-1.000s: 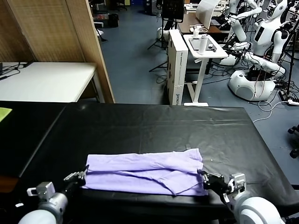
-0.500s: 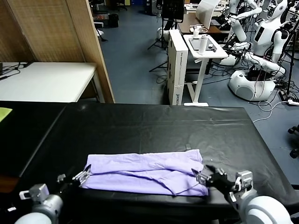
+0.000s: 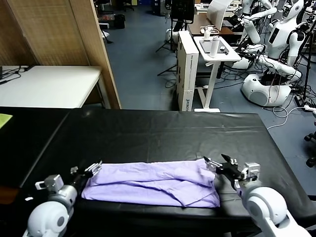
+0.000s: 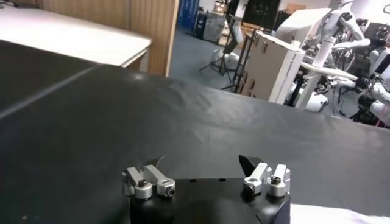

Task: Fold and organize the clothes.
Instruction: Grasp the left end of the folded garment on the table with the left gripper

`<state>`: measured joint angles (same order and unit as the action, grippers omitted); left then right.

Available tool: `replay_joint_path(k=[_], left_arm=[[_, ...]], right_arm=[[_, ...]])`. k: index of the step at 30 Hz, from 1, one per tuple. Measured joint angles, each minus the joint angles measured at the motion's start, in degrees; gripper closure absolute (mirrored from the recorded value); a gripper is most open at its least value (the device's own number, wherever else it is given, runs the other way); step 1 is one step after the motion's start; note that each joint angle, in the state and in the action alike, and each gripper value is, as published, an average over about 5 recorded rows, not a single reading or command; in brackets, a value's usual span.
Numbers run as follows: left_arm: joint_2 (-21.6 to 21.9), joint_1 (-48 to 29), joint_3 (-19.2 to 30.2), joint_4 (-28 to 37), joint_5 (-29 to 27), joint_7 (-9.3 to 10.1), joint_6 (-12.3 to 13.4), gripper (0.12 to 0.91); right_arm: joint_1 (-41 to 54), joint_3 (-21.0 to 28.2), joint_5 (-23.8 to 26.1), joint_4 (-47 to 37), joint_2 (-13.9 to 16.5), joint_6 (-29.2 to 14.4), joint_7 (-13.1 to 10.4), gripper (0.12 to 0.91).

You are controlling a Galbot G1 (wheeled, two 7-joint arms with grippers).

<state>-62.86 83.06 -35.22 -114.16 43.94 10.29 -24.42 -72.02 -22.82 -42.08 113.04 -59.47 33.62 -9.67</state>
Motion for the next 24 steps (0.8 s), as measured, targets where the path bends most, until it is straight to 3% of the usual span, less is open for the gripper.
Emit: replay_joint_path(k=[3,5,9,13,16,20,24], left_arm=[[-0.18,-0.02,0.14,1.09,-0.28,-0.49,0.05,0.136],[-0.23,-0.03,0.25,1.67,-0.52,-0.94,0.03,0.196],[-0.24,-0.2,0.59,2.42,-0.86,-1.59,-0.1,0.425],[-0.38,-0.35,1.04,2.64,-0.99,-1.64,-0.22,0.69],[-0.49,-0.61,1.3,2.97,-1.27,-1.69,-0.17,0.837],[-0.51,-1.7,1.51,3.85,-1.63,-1.85,0.08,0.874],[-0.73,-3.5,1.88,5.04,-1.64,-2.06,0.32,0.872]], right_arm=[[0.13,0.34,0.22,-0.76,-0.5,0.0,0.09,0.345],[0.16,0.4,0.27,-1.05,-0.69,0.0,0.12,0.367],[0.14,0.39,0.38,-1.55,-0.95,-0.05,0.14,0.475],[0.04,0.37,1.21,-2.12,-1.43,-1.13,-0.14,0.706],[0.13,0.4,1.82,-2.71,-2.08,-2.99,-1.4,0.839],[0.38,0.36,1.68,-3.62,-3.06,-5.31,-2.69,0.882],[0.28,-0.05,0.75,-4.09,-3.95,-6.56,-1.79,0.876]])
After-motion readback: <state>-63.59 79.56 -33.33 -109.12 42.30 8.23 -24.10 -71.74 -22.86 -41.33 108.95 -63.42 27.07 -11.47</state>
